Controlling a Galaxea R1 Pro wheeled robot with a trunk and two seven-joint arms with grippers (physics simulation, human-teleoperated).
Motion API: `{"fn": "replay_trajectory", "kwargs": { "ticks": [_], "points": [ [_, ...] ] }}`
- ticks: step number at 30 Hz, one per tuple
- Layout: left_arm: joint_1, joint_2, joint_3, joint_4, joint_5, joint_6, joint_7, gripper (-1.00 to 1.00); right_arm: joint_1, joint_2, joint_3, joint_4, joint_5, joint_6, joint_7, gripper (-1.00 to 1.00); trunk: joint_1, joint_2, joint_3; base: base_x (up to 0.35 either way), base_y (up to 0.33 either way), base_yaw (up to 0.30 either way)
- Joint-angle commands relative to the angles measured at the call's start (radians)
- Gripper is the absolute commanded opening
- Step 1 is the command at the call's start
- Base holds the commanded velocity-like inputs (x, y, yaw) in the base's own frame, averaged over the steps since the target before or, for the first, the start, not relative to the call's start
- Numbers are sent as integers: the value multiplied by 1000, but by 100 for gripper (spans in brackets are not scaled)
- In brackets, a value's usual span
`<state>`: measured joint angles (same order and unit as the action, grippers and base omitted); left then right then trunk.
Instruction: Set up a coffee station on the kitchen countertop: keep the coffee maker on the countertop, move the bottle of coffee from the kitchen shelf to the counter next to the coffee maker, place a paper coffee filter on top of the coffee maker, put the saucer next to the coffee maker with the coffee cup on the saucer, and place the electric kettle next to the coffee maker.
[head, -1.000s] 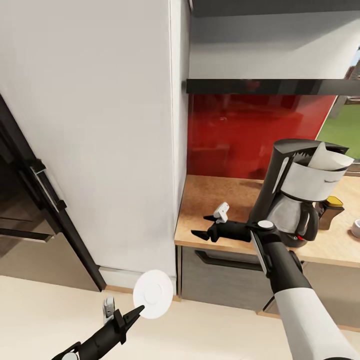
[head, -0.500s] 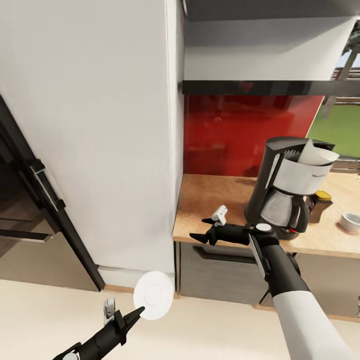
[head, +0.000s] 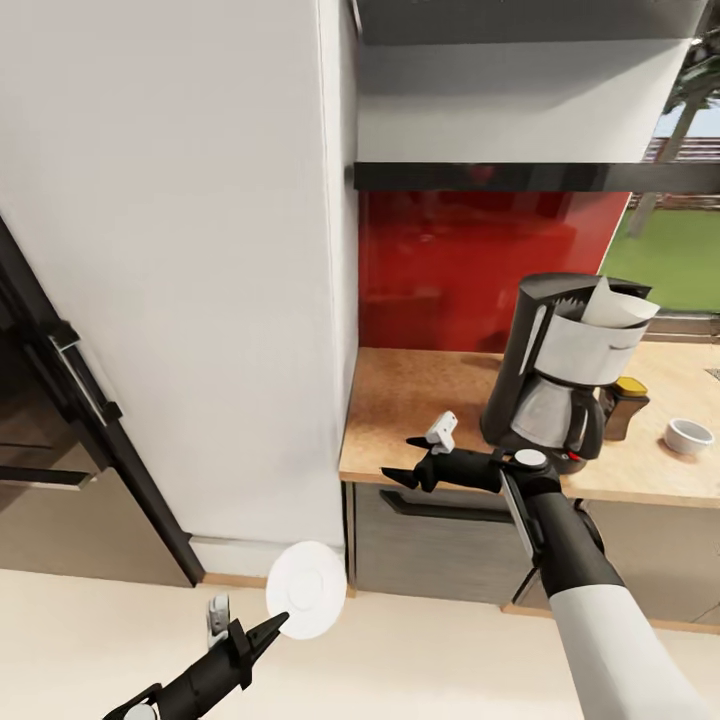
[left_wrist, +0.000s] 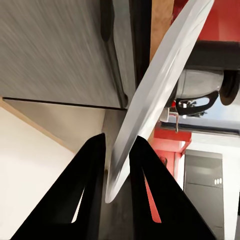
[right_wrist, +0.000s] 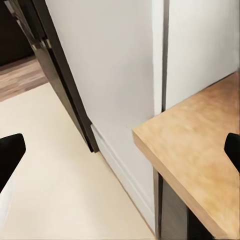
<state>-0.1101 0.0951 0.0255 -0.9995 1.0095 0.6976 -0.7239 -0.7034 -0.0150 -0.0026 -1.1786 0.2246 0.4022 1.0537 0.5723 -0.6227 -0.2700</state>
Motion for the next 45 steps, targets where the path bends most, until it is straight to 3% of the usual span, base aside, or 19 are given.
{"fn": "replay_trajectory", "kwargs": {
  "ticks": [1, 9, 16, 20, 24, 28, 32, 35, 38, 41, 45],
  "points": [
    [0, 0, 1, -1, 0, 3, 4, -100, -1, -1, 0, -3, 4, 7, 5, 100, 0, -1, -1, 0, 0, -196],
    [-6, 53, 6, -1, 11, 6, 4, -100, -1, -33, -1, -7, 6, 9, 6, 100, 0, -1, 6, -24, 23, -231],
    [-6, 64, 7, 1, 11, 6, 4, -100, 12, -34, 1, 6, 21, 8, 6, 100, 0, -1, 12, -115, 124, -228],
    [-6, 64, 6, 1, 10, 5, 4, -100, 72, -34, 0, 12, 85, -20, 5, 100, 0, -1, 13, -6, 8, -55],
    [-6, 60, 4, 2, 4, 1, 4, -100, 186, -35, -7, 17, 114, -169, -13, 100, 0, -1, 14, -1, 1, -10],
    [-6, 56, 4, 3, 2, 0, 4, -100, 280, -36, -76, 90, 118, -314, -160, 100, 0, -1, 14, 0, 0, -1],
    [-6, 54, 4, 4, 3, 0, 4, -100, 298, -38, -158, 223, 119, -387, -238, 100, 0, -1, 14, 0, 0, 0],
    [-6, 52, 6, 4, 2, 0, 4, -100, 302, -59, -258, 380, 118, -435, -294, 100, 0, -1, 14, 0, 0, 0],
    [-6, 51, 6, 4, 2, -1, 5, -100, 303, -82, -319, 494, 118, -470, -388, 100, 0, -1, 14, 0, 0, 0],
    [-6, 52, 5, 4, 1, -1, 6, -100, 303, -109, -358, 614, 117, -498, -514, 100, 0, -1, 14, 0, 0, 0],
    [-6, 53, 7, 5, 0, 0, 11, -100, 303, -128, -372, 712, 114, -506, -641, 100, 0, -1, 14, 0, 0, 0]
  ]
}}
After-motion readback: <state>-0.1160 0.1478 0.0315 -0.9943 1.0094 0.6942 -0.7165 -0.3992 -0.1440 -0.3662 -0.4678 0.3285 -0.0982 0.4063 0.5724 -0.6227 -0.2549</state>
